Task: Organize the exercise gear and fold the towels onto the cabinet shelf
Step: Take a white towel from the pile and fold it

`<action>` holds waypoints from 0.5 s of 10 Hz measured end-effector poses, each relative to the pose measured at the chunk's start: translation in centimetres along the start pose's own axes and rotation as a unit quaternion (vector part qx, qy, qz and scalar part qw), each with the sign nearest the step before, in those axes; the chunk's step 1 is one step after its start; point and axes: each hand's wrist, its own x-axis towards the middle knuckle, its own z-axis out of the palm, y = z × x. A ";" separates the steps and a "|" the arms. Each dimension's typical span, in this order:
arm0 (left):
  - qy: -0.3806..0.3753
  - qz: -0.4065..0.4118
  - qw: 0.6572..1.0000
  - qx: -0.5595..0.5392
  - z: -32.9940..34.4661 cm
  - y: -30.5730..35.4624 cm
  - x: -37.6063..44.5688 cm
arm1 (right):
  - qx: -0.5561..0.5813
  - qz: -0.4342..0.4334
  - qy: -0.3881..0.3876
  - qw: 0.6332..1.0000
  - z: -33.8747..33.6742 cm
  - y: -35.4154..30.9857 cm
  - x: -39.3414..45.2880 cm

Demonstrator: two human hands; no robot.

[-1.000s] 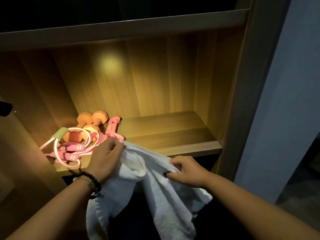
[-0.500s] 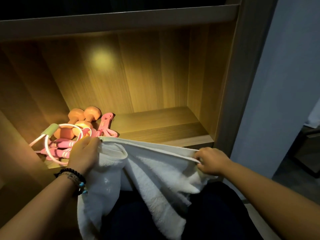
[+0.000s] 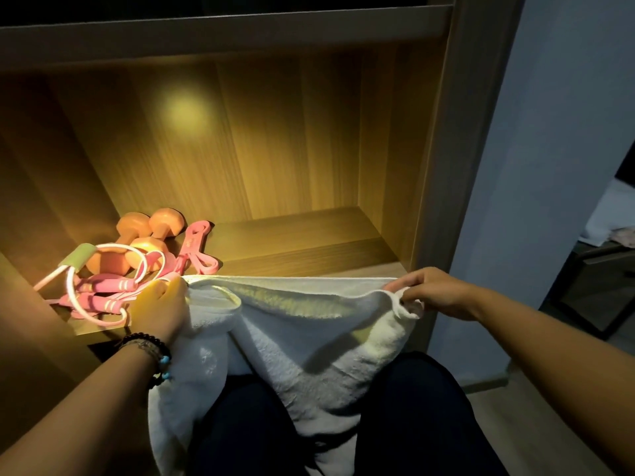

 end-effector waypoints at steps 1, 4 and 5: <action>0.001 -0.003 1.000 0.009 0.4 0.1 0.3 | -0.008 0.010 -0.004 1.000 -0.8 0.4 -0.6; 0.010 0.001 0.996 -0.087 0.7 0.6 0.3 | -0.383 -0.090 0.183 0.901 -2.6 -0.3 -0.7; 0.023 0.004 0.995 -0.094 0.8 0.9 -0.1 | -0.445 -0.088 0.149 0.878 -3.2 -0.4 -0.8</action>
